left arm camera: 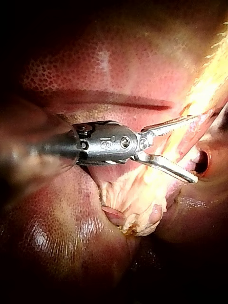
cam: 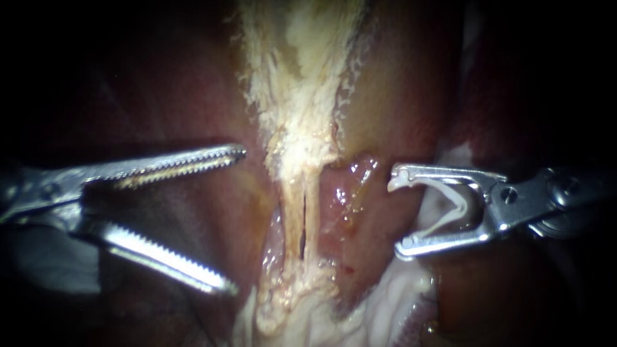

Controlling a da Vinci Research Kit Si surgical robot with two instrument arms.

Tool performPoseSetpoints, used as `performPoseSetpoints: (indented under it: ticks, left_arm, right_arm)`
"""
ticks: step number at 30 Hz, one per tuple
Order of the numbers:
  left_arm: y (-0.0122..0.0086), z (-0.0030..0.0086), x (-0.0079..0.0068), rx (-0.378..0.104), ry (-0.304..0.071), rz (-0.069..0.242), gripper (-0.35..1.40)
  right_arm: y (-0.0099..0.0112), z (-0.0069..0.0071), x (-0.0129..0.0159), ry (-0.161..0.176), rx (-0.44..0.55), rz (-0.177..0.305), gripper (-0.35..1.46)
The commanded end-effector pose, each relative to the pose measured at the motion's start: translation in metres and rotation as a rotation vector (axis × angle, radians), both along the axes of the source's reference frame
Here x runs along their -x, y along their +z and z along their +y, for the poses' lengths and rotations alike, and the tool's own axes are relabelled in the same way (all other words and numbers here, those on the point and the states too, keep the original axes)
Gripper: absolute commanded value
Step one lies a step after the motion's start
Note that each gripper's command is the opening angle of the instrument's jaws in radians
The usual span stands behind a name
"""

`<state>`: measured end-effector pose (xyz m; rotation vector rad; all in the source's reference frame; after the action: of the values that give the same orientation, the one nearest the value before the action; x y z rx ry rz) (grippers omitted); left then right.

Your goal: Grabbing gallbladder

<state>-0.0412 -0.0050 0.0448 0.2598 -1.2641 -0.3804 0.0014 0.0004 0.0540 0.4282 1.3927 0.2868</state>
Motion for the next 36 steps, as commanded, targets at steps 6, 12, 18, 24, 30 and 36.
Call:
performPoseSetpoints:
  ticks: [6, 12, 18, 24, 30, 36]
  left_arm:
    - [-0.0002, 0.0002, 0.0001, -0.025, -0.072, 0.039, 0.88]
    - [-0.0004, 0.0006, 0.0018, -0.186, -0.211, 0.108, 0.66]
    - [0.0011, 0.0017, 0.004, -0.283, -0.264, 0.185, 0.59]
    - [0.003, 0.0029, 0.0044, -0.32, -0.305, 0.231, 0.59]
    - [0.0041, 0.003, 0.0035, -0.349, -0.349, 0.282, 0.58]
    - [0.005, 0.0033, 0.0035, -0.367, -0.388, 0.315, 0.44]
  right_arm:
    - [-0.0001, 0.0, -0.0001, 0.0, 0.0, 0.0, 0.59]
    - [-0.0001, 0.0, -0.0001, 0.0, 0.0, 0.0, 0.59]
    - [-0.0001, 0.0, -0.0001, 0.0, 0.0, 0.0, 0.59]
    - [-0.0001, 0.0, -0.0001, 0.0, -0.001, 0.0, 0.59]
    - [-0.0001, 0.0, -0.0001, 0.001, -0.001, 0.0, 0.59]
    - [-0.0001, 0.0, -0.0001, 0.001, -0.001, 0.0, 0.59]
